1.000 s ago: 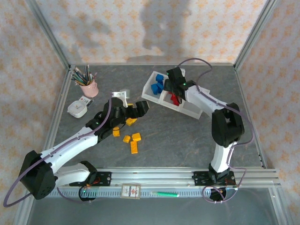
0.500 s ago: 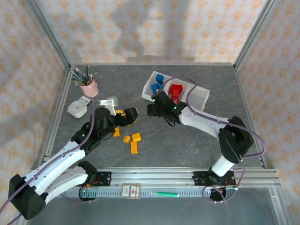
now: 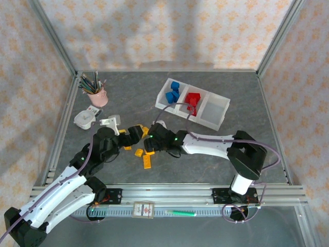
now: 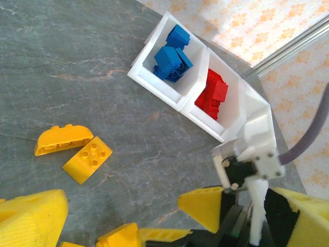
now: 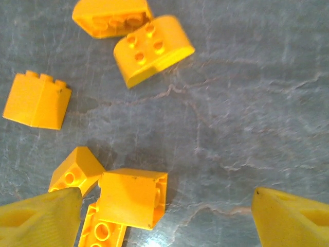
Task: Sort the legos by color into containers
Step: Pick up the lego from the bottom-center of the table.
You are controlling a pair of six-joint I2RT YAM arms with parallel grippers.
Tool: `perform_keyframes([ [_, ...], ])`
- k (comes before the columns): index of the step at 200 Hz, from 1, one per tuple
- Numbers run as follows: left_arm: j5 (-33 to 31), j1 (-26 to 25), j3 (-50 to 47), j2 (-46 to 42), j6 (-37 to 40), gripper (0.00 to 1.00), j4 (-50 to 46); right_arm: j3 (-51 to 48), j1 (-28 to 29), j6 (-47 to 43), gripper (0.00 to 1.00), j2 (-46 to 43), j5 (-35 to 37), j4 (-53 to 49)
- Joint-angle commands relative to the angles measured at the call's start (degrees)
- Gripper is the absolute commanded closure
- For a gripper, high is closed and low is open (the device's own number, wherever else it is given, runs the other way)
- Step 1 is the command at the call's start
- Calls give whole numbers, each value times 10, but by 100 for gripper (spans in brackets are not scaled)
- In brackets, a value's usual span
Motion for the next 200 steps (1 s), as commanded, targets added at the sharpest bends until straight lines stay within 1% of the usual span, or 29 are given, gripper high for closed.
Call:
perform_keyframes([
  [1,-20,5,-10,-15,-15,1,-27,16,12,33,15,29,7,-1],
  [25,-24,6,-13,-25,-18,1,-32,32,28,27,15,56,3,3],
  [45,-27,6,-13,-29,-17,1,-36,38,30,30,15,71,0,10],
  [85,-33,6,-9,-33,-14,1,-46,60,30,30,22,104,0,9],
  [123,-31,6,-10,-33,-12,1,-45,75,30,30,33,122,21,-6],
  [155,-30,7,-12,-33,-12,1,-39,75,30,34,46,126,26,-8],
  [182,-26,7,-12,-30,-12,1,-36,72,29,38,56,115,30,-9],
  [200,-25,7,-8,-29,-11,1,-37,66,29,42,61,99,33,-9],
])
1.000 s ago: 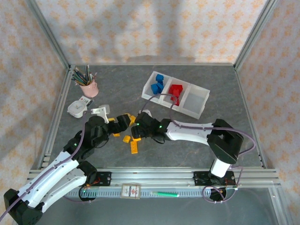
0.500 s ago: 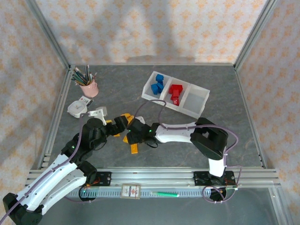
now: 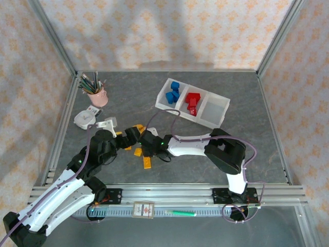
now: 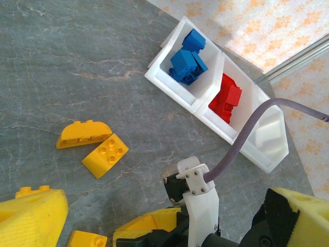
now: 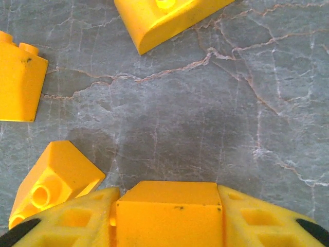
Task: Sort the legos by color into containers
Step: Pick up the lego from the bottom-center of the table, then place the lego in the container.
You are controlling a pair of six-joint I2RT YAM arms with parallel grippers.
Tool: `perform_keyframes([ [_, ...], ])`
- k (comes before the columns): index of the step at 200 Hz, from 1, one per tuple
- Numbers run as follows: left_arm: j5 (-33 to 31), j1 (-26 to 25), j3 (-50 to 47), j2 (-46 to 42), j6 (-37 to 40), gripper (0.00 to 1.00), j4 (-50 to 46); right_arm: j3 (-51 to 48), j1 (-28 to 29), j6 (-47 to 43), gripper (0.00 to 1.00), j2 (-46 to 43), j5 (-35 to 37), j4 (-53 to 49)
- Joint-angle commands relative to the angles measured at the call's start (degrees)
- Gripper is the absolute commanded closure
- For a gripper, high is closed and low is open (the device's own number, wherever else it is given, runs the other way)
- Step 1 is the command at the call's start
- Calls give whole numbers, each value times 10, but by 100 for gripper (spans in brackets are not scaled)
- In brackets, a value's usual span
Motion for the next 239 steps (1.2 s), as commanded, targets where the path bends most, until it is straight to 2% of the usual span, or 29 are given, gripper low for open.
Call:
perform_keyframes([
  [1,-2,6,-1,-2,-1,1,-7,4,-1,8,61,-19,25,-13],
  [54,5,6,15,1,2,1,-5,-46,-31,29,64,-106,26,-15],
  [106,39,6,32,35,10,1,36,-121,-110,47,64,-230,36,-34],
  [135,75,4,41,77,13,1,79,-150,-191,38,64,-293,39,-56],
  [178,99,-21,58,149,7,1,156,-162,-348,-7,64,-355,51,-66],
  [215,105,-44,81,217,10,1,203,-147,-479,-32,63,-336,25,-30],
  [239,110,-48,98,253,15,1,223,-98,-517,-51,63,-271,23,-21],
])
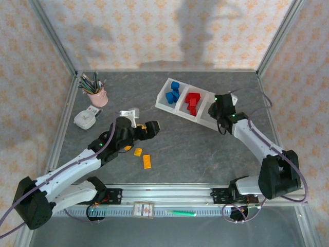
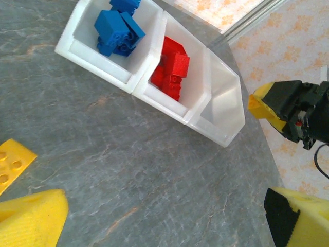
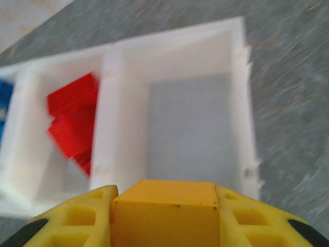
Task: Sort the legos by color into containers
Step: Place the lego in the container, then pick up the lego from the center of the table.
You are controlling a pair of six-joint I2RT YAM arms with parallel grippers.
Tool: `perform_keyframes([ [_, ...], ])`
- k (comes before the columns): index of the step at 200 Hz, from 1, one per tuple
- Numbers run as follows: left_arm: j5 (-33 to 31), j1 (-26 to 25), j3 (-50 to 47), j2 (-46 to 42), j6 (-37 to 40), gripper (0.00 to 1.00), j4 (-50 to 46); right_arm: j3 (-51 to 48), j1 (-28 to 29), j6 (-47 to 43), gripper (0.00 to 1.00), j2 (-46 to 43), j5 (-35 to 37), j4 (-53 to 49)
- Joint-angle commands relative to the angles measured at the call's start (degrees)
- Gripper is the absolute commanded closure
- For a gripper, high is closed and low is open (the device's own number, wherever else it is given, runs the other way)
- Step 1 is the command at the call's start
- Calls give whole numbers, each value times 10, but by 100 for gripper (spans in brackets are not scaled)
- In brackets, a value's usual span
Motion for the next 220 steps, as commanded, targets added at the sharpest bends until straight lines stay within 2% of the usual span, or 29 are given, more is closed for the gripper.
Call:
perform_keyframes([
  [1,13,-5,32,23,10,1,54,50,-25,-34,63,56,-2,21],
  [23,15,-6,39,44,13,1,71,87,-40,-43,62,119,-10,35],
  [50,14,-7,46,56,18,1,71,116,-41,-50,51,165,-3,39],
  [73,8,-6,46,56,23,1,66,130,-41,-62,40,172,-8,40],
  [110,-10,-7,45,42,33,1,47,117,-30,-71,34,138,-56,44],
  [158,-52,-6,33,-7,38,1,-18,92,74,-98,26,99,-74,34],
  [220,-104,-6,3,-111,15,1,-119,116,228,-53,19,137,-63,5],
])
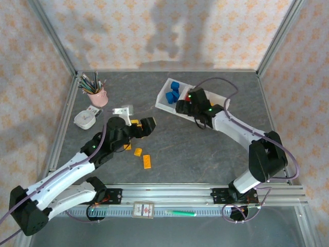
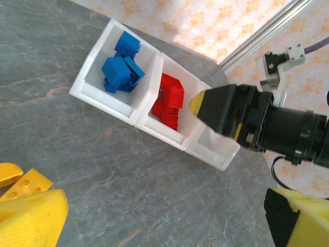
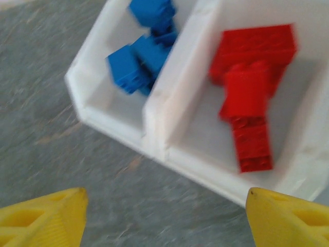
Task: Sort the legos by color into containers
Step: Pick up the lego from the center of the table.
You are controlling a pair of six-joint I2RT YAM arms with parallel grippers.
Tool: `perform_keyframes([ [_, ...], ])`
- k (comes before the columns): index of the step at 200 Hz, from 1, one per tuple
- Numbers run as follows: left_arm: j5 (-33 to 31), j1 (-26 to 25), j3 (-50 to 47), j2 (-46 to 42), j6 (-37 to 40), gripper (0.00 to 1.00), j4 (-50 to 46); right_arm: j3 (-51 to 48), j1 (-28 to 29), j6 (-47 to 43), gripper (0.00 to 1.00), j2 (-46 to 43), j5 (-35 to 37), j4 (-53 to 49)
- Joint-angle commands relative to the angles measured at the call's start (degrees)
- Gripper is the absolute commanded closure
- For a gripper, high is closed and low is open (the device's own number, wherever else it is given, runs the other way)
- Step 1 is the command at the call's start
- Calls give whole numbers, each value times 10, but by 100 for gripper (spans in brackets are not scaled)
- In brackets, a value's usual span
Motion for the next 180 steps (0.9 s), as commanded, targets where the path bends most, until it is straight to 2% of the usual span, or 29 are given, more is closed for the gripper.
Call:
perform_keyframes([
  [1,-42,-2,-16,-38,-10,1,-69,11,52,27,19,25,14,-26],
  [50,-87,-2,-37,-123,-43,1,-145,64,168,77,18,109,45,-25],
  [88,-116,-2,-44,-173,-54,1,-186,121,220,101,17,187,58,-27],
  [122,-130,-2,-44,-194,-60,1,-204,183,246,128,12,258,99,-50],
  [180,-146,-2,-44,-204,-58,1,-211,267,248,146,7,345,137,-84],
])
